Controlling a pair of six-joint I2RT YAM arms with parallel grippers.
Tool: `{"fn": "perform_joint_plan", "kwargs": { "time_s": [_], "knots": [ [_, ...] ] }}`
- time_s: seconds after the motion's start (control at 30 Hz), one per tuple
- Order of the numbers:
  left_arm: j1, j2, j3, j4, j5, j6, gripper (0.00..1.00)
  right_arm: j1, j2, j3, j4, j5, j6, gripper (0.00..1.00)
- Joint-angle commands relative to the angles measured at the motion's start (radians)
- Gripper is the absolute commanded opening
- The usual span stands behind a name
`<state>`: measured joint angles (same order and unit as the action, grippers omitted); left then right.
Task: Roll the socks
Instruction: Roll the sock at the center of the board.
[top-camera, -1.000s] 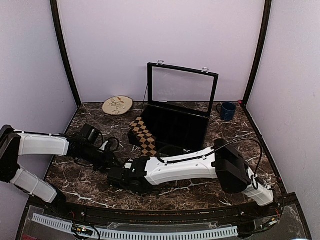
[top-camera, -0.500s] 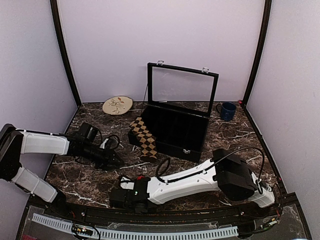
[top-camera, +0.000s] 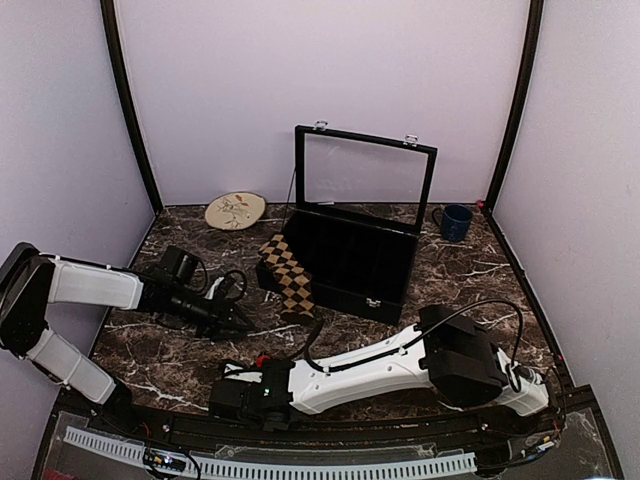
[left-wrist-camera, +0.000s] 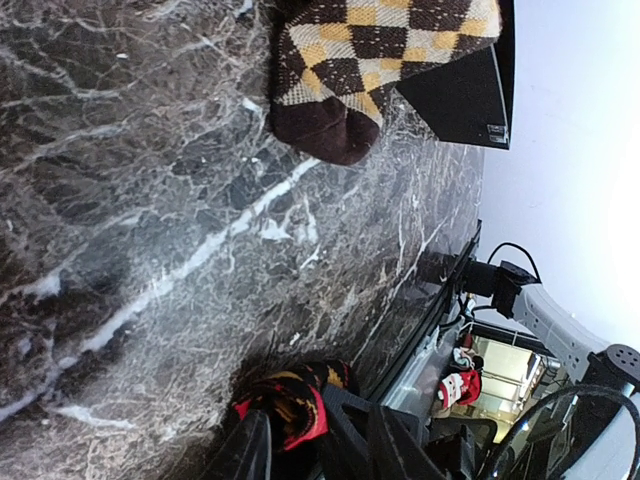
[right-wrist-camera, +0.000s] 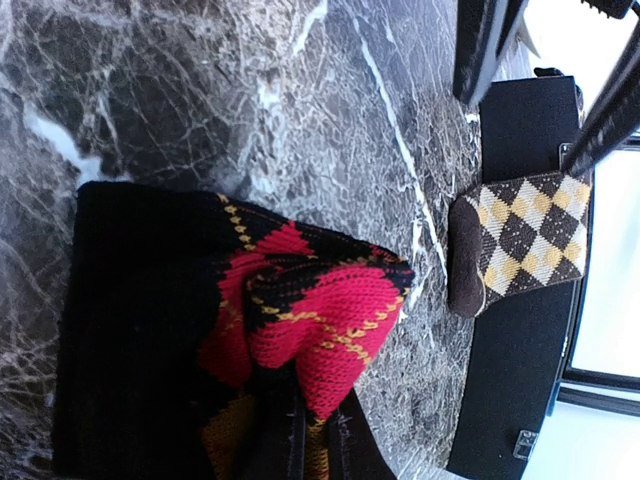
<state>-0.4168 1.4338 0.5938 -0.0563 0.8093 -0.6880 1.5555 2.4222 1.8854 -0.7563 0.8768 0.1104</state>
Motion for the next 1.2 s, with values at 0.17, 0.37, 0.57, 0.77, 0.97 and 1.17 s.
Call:
{"fn": "perform_joint_plan", "kwargs": {
  "time_s": [0.17, 0.37, 0.57, 0.77, 0.97, 1.17],
  "knots": [
    [0.004, 0.024, 0.012, 0.053, 0.122, 0.025, 0.33, 0.003, 0.018, -0.014, 0.014, -0.145, 0.016, 0.00],
    [-0.017, 0.026, 0.004, 0.043, 0.147, 0.035, 0.26, -0.002, 0.014, 0.007, 0.002, -0.202, 0.050, 0.00],
    [-0.045, 0.029, -0.038, 0.050, 0.141, 0.039, 0.14, -0.019, -0.019, -0.035, 0.024, -0.245, 0.107, 0.00],
    [-0.062, 0.042, -0.081, 0.046, 0.130, 0.041, 0.20, -0.024, -0.021, -0.040, 0.024, -0.254, 0.119, 0.00],
    [-0.068, 0.059, -0.094, 0.049, 0.121, 0.030, 0.25, -0.025, -0.020, -0.049, 0.036, -0.267, 0.126, 0.00],
    [-0.078, 0.083, -0.098, 0.113, 0.133, -0.022, 0.26, -0.025, -0.019, -0.049, 0.049, -0.275, 0.117, 0.00]
  ]
}}
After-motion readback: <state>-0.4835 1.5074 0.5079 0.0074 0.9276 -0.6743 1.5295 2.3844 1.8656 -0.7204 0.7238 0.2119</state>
